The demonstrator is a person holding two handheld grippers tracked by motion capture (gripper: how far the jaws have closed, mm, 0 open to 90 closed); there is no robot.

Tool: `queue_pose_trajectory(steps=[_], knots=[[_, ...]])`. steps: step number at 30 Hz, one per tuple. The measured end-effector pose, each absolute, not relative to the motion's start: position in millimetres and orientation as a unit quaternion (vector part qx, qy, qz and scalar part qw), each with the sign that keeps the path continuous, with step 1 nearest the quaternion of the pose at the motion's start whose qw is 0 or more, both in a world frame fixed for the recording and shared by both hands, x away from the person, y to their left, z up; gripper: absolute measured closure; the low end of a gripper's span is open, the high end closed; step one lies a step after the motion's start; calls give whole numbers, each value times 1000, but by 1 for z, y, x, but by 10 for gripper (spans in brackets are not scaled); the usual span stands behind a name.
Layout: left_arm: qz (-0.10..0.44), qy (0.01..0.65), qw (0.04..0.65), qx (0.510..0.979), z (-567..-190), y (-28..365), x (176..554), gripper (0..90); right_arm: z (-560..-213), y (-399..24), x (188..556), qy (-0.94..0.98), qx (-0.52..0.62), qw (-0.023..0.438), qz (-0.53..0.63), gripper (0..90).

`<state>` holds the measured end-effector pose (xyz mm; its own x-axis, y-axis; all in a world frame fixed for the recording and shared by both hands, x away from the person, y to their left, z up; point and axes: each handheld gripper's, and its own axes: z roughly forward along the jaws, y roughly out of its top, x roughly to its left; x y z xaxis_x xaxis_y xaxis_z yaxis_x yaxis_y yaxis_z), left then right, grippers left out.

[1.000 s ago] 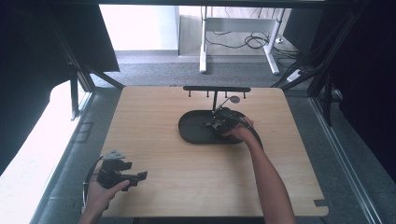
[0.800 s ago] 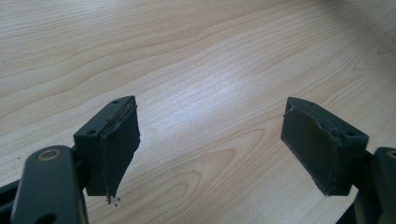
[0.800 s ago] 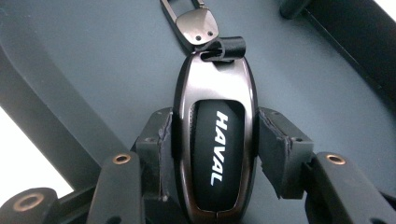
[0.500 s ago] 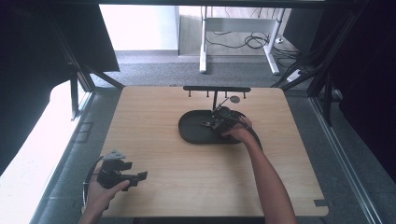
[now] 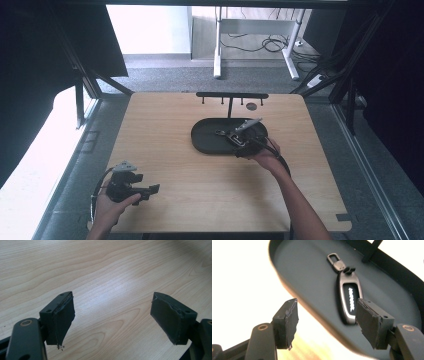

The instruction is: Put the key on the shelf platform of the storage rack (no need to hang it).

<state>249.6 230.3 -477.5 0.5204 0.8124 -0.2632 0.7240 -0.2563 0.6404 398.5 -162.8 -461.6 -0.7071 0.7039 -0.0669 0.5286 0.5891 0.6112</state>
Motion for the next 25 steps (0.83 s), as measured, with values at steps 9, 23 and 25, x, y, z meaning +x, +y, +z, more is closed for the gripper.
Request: queue_pose_trajectory(steps=[9,23,25], knots=[[60,483,367,793,-478,226,249,197,-467,-188,352,869,352,146,316,333],[53,477,353,803,-489,219,254,197,-498,-219,308,853,376,134,335,347],[57,475,349,806,-491,215,255,197,-497,-219,305,856,368,133,339,341]])
